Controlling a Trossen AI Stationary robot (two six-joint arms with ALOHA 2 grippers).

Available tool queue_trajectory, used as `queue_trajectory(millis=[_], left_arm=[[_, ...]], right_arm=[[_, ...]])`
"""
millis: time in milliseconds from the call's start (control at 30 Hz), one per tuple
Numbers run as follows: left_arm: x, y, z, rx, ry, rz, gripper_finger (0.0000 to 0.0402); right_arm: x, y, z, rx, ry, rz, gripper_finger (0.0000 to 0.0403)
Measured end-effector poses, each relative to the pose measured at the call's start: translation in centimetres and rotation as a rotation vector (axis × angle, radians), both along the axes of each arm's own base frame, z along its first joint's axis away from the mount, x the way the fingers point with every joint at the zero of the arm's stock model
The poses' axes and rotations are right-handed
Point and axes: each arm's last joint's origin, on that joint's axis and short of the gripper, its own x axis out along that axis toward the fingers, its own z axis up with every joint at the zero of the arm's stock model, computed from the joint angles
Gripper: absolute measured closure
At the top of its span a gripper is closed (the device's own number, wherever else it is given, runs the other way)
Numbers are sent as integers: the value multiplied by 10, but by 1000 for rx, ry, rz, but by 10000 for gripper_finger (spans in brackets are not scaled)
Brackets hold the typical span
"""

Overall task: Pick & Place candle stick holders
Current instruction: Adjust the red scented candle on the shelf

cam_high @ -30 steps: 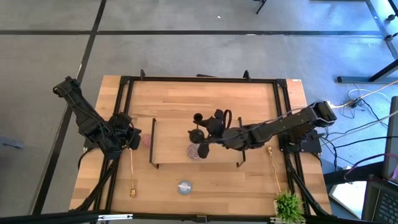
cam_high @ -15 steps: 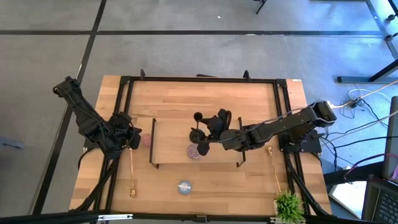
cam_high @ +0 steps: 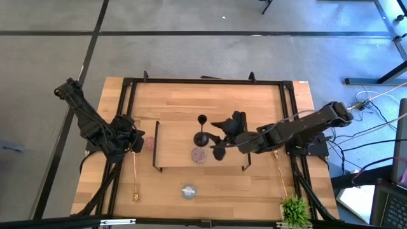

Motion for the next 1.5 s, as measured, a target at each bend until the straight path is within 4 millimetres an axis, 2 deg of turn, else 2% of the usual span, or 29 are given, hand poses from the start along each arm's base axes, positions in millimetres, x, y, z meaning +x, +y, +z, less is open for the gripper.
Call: queue_trajectory(millis=[133, 233, 367, 467, 567, 667, 833, 1000, 1233, 1500], left_arm=[[3, -3, 1, 0, -32, -20, 400], [10, -10, 6, 16, -83, -113, 400], [24, -17, 14, 30, -158, -210, 400], [36, -20, 22, 31, -210, -293, 400], [52, -20, 29, 45, -257, -378, 400], [71, -18, 28, 53, -243, -450, 400], [111, -16, 5, 29, -135, -493, 400], [147, -17, -8, 31, -136, -470, 400], [182, -28, 15, 35, -196, -452, 400], [198, -48, 32, 94, -28, -455, 400]], right_arm=[[-21, 5, 4, 108, 85, 97, 182], [-40, 8, 4, 206, 170, 137, 182], [-60, 11, 7, 298, 248, 163, 182], [-68, 15, 7, 333, 281, 176, 183], [-71, 21, 6, 361, 305, 225, 183], [-72, 23, 5, 384, 328, 265, 183], [-73, 24, 5, 397, 341, 267, 183], [-73, 25, 4, 420, 360, 301, 183], [-77, 29, 5, 399, 365, 336, 183], [-81, 30, 6, 323, 370, 340, 183]])
